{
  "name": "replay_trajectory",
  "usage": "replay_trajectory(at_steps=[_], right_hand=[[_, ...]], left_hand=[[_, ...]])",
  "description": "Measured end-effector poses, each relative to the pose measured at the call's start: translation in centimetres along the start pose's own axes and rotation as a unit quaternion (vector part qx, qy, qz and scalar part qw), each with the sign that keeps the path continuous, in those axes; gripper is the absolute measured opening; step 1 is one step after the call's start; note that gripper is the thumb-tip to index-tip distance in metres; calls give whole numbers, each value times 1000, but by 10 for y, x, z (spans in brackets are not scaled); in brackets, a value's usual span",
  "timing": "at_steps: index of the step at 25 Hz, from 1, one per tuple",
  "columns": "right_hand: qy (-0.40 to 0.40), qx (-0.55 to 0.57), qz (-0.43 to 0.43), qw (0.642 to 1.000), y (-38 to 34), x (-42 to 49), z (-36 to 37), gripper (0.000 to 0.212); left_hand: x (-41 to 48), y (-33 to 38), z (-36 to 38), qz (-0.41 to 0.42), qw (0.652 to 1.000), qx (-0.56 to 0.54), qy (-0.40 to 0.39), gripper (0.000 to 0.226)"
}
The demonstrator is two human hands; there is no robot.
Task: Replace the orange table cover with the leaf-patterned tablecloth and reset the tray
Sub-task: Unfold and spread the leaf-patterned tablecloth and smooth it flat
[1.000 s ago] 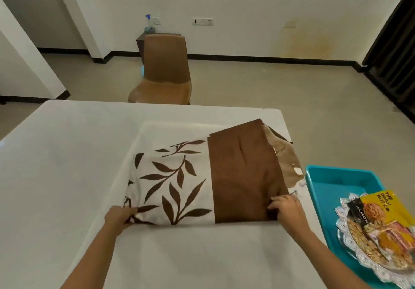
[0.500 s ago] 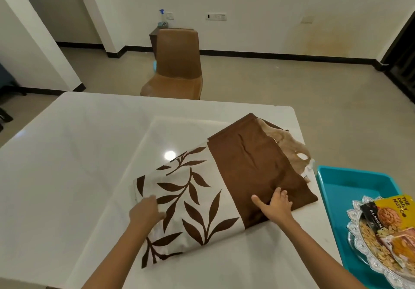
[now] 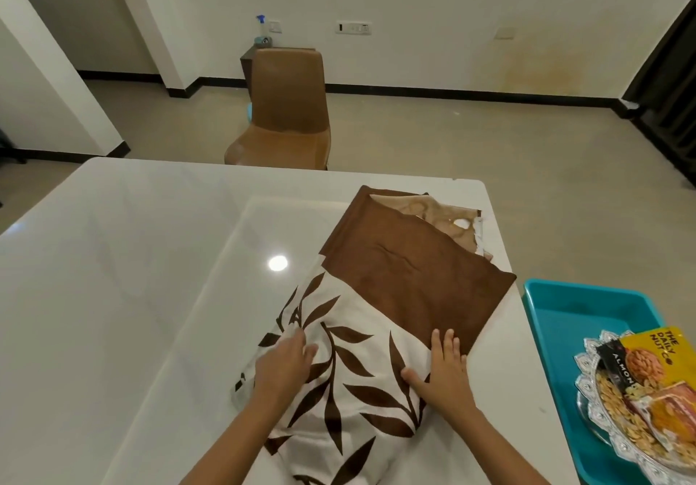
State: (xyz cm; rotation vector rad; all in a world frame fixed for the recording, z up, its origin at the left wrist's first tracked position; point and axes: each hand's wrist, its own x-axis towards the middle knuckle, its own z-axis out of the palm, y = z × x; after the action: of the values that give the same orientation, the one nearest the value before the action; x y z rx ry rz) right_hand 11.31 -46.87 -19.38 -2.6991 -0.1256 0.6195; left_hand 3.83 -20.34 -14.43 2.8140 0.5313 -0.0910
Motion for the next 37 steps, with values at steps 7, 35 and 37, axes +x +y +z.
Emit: replay_trajectory(at_steps=[7, 35, 37], right_hand=[[-8, -15, 3, 1000, 14, 5, -21, 118], [308, 554, 218, 742, -15, -67, -52, 43], [323, 499, 307, 743, 13, -102, -36, 52]], left_hand=[[44, -20, 18, -96, 986, -139, 0, 32], [38, 32, -30, 89, 973, -209, -43, 21], [63, 20, -11, 60, 983, -174, -27, 45]])
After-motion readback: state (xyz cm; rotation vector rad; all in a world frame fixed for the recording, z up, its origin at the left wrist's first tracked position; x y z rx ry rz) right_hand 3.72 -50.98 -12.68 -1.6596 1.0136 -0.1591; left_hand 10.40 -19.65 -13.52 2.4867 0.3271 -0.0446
